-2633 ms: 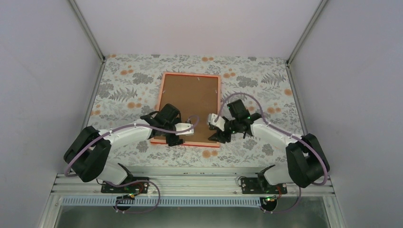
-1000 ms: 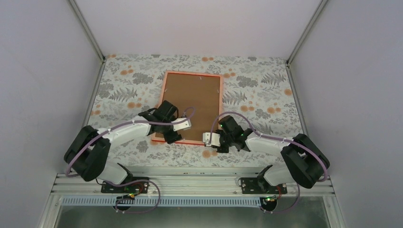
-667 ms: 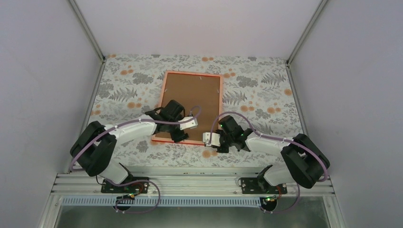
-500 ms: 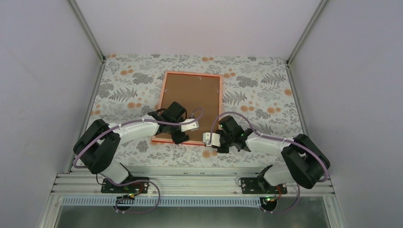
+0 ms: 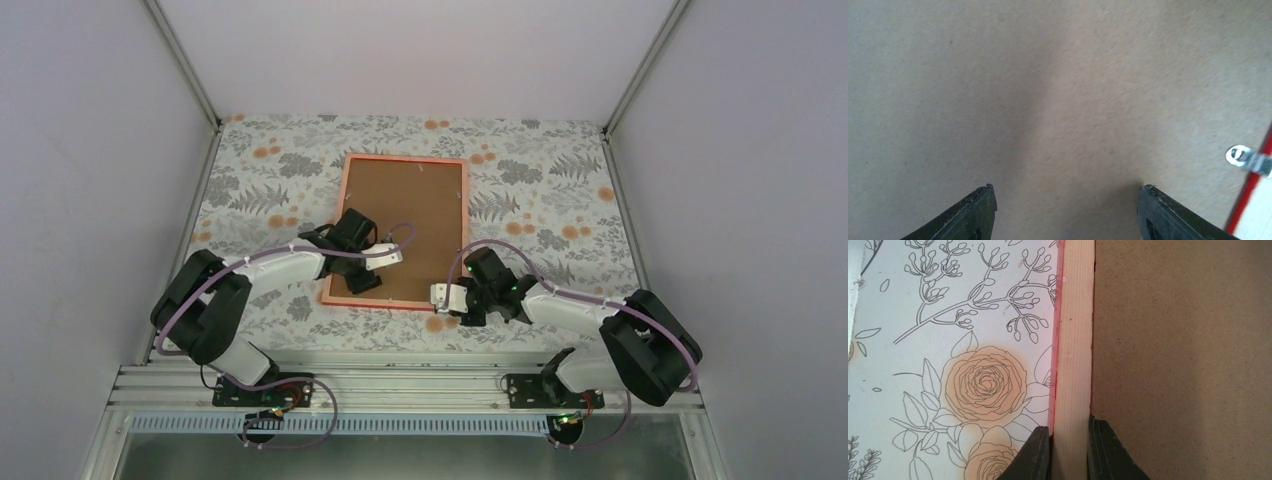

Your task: Put the photo into the frame

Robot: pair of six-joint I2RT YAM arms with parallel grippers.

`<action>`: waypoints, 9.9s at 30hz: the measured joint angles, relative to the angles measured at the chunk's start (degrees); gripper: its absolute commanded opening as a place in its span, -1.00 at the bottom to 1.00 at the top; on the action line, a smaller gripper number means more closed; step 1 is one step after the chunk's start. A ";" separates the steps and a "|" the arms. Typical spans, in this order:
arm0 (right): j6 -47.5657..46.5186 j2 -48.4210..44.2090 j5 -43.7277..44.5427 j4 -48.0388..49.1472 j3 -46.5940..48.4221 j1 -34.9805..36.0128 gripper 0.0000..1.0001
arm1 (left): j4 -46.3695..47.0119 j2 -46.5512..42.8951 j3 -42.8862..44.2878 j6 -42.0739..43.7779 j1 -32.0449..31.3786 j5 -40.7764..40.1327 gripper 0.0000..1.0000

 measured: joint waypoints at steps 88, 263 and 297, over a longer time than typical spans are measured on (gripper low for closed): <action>16.90 48.74 -3.67 -7.98 58.51 -6.32 0.65 | -5.27 20.98 29.16 -21.03 28.59 11.10 0.75; 42.60 34.80 -21.70 -3.80 43.89 -25.81 -0.62 | -24.68 59.41 90.47 14.78 13.16 20.02 0.77; 52.57 43.85 -18.45 -0.24 46.34 -26.27 -0.92 | -20.20 61.75 88.59 22.58 11.26 20.48 0.46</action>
